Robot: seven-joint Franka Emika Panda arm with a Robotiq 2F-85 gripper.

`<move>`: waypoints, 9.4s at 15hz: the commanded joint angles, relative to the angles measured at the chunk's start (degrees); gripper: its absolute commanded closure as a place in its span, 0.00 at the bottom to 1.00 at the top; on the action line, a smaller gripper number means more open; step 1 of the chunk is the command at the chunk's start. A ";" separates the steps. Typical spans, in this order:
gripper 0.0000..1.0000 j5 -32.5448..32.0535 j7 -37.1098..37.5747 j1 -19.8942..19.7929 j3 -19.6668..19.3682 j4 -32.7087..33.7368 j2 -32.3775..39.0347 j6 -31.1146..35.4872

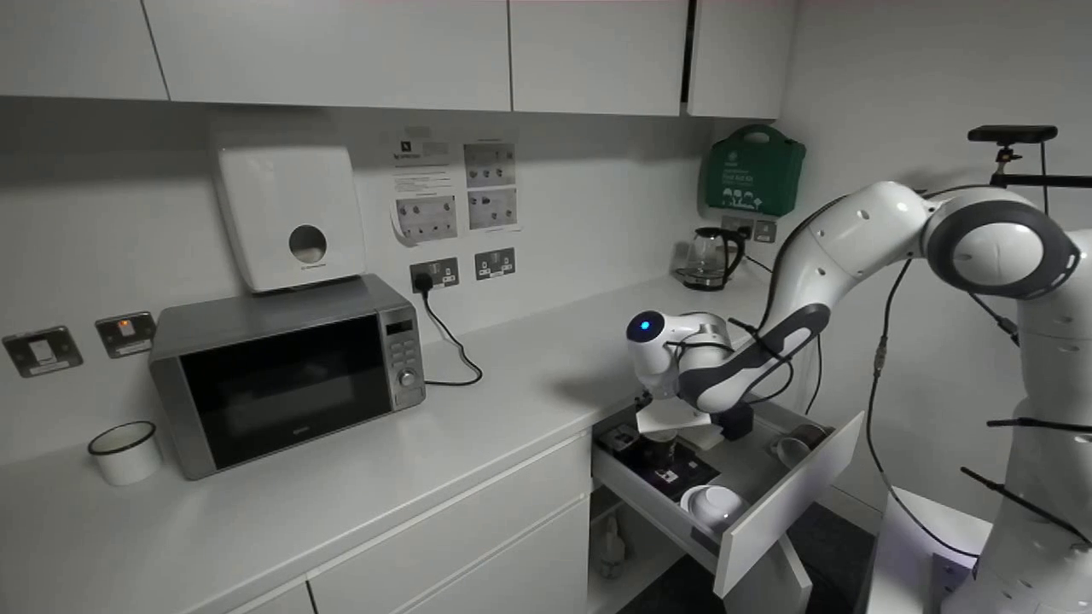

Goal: Put the black and white mugs inside the drawer

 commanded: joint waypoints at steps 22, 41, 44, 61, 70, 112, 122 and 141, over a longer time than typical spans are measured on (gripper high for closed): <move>0.00 -25.39 -15.01 -13.98 -1.24 -4.23 -7.29 14.47; 0.00 -27.69 -7.05 -16.51 -6.19 7.41 4.73 16.46; 0.00 -28.05 -7.03 -16.83 -7.32 7.71 4.92 16.81; 0.00 -27.77 -3.54 -17.96 -8.54 11.98 7.66 19.54; 0.00 -28.03 -3.93 -18.52 -10.17 13.34 9.84 19.88; 0.95 -40.57 10.41 -14.59 -9.06 6.08 2.56 18.84; 0.95 -43.46 14.41 -15.13 -5.14 -9.43 -9.41 17.30; 0.95 -43.31 26.41 -11.19 -1.75 -21.44 -11.70 16.60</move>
